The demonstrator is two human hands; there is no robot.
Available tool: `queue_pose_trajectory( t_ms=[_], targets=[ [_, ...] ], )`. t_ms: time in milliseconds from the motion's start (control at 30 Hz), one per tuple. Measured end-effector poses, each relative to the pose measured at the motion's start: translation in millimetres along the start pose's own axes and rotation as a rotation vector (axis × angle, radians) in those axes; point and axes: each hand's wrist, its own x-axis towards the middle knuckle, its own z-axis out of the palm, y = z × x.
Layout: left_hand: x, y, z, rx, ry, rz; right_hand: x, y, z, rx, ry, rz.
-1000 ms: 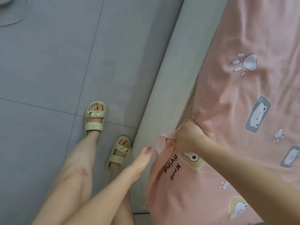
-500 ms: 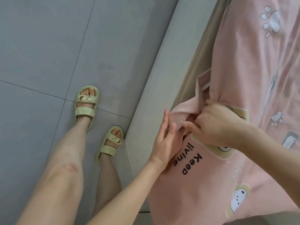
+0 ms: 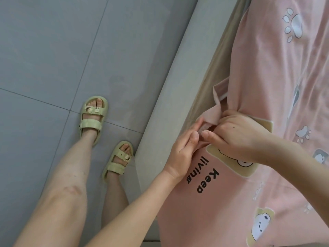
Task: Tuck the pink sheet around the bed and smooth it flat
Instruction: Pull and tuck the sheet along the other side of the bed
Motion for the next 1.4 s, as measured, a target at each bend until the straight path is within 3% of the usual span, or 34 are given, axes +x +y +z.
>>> queue_pose_trajectory(
  t_ms=[167,300,433,533,633,800,967,1067,1167,1233,1400],
  targets=[
    [7.7,-13.4,5.5,0.207,-0.114,-0.297,0.7,-2.7,-7.8,-0.007,-0.070,0.002],
    [11.6,-27.5,6.2,0.151,-0.268,-0.629,5.8,0.4,-4.8,0.029,-0.078,0.056],
    [3.7,-31.1,-17.1,0.085,-0.104,-0.719,22.4,3.7,21.6,-0.003,0.019,0.023],
    [-5.9,-28.7,-42.0,0.026,-0.032,-0.897,43.1,6.7,43.9,0.024,0.071,-0.013],
    [-21.6,-21.1,-60.6,0.058,0.115,-0.834,61.9,6.8,55.8,0.036,0.076,-0.020],
    [-43.7,-19.8,-83.3,0.433,0.243,-0.679,62.5,1.4,53.8,0.040,0.084,0.011],
    [-71.2,-30.7,-74.3,0.179,0.260,-0.724,14.7,-8.1,55.7,0.031,0.607,0.127],
    [-87.8,-41.2,-67.8,0.064,0.397,-0.633,-16.8,-10.9,68.7,0.009,0.728,0.236],
    [-99.2,-50.5,-57.6,0.299,0.552,-0.531,-31.6,-13.4,81.7,0.061,0.662,0.138],
    [-103.8,-56.5,-49.8,0.389,0.535,-0.553,-32.8,-20.2,88.9,0.064,0.517,-0.011],
    [-98.9,-71.7,-47.7,0.073,0.426,-0.690,-15.2,-32.5,87.1,-0.024,0.251,-0.180]
  ],
)
